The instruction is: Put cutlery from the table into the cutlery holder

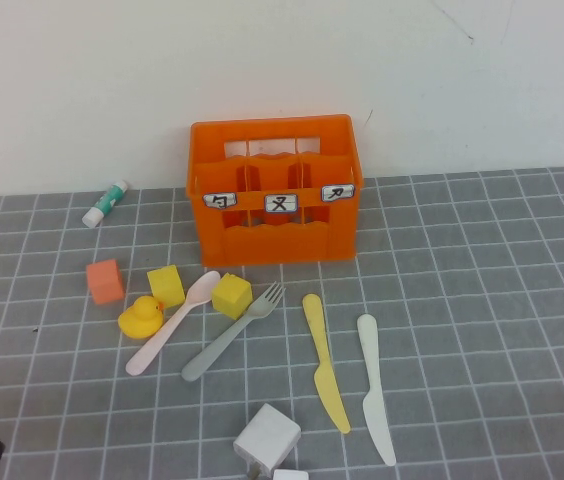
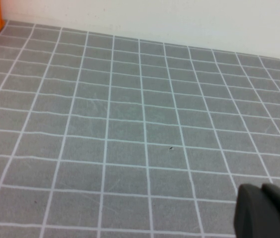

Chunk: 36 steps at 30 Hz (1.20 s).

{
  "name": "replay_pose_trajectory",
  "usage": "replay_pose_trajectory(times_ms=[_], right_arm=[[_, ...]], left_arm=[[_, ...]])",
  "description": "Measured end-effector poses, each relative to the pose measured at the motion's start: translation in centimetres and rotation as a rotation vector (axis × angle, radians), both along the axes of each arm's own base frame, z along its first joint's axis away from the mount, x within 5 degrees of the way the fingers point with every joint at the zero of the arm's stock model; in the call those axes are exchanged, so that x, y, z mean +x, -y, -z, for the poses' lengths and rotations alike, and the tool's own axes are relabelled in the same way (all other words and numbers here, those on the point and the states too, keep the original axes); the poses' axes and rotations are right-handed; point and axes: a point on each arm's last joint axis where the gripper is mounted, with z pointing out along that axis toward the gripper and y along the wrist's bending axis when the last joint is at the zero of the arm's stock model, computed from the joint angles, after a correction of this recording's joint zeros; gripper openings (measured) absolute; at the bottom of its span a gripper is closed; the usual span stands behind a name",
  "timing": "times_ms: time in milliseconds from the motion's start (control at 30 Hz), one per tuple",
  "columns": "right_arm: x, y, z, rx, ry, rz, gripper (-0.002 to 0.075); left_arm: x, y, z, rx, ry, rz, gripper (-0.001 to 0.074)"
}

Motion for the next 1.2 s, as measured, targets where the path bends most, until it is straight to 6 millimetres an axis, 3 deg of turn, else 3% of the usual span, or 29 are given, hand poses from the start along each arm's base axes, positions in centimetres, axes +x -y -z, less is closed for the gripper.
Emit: replay_pose_trajectory(times_ms=[133, 267, 433, 600, 767, 933, 1200], right_arm=[[0.0, 0.0, 0.0, 0.000, 0.000, 0.000, -0.0003], [0.0, 0.0, 0.0, 0.000, 0.000, 0.000, -0.0003], [0.0, 0.0, 0.0, 0.000, 0.000, 0.000, -0.0003], [0.0, 0.0, 0.0, 0.000, 0.000, 0.000, -0.0003], [0.0, 0.0, 0.0, 0.000, 0.000, 0.000, -0.0003], [0.0, 0.0, 0.0, 0.000, 0.000, 0.000, -0.0003], [0.0, 0.0, 0.0, 0.000, 0.000, 0.000, -0.0003]], left_arm=[[-0.6, 0.7, -4.7, 0.379, 0.026, 0.134, -0.0001], [0.4, 0.3, -7.8, 0.695, -0.142, 0.230, -0.0001], [3.3, -0.8, -10.1, 0.938, -0.338, 0.318, -0.0001], [7.3, -1.0, -11.8, 1.009, -0.437, 0.414, -0.0001], [12.1, -0.2, -12.5, 1.025, -0.516, 0.547, -0.0001], [16.2, 1.9, -11.5, 1.101, -0.600, 0.714, 0.0043], [21.2, 6.3, -7.6, 1.174, -0.657, 0.886, 0.0405]])
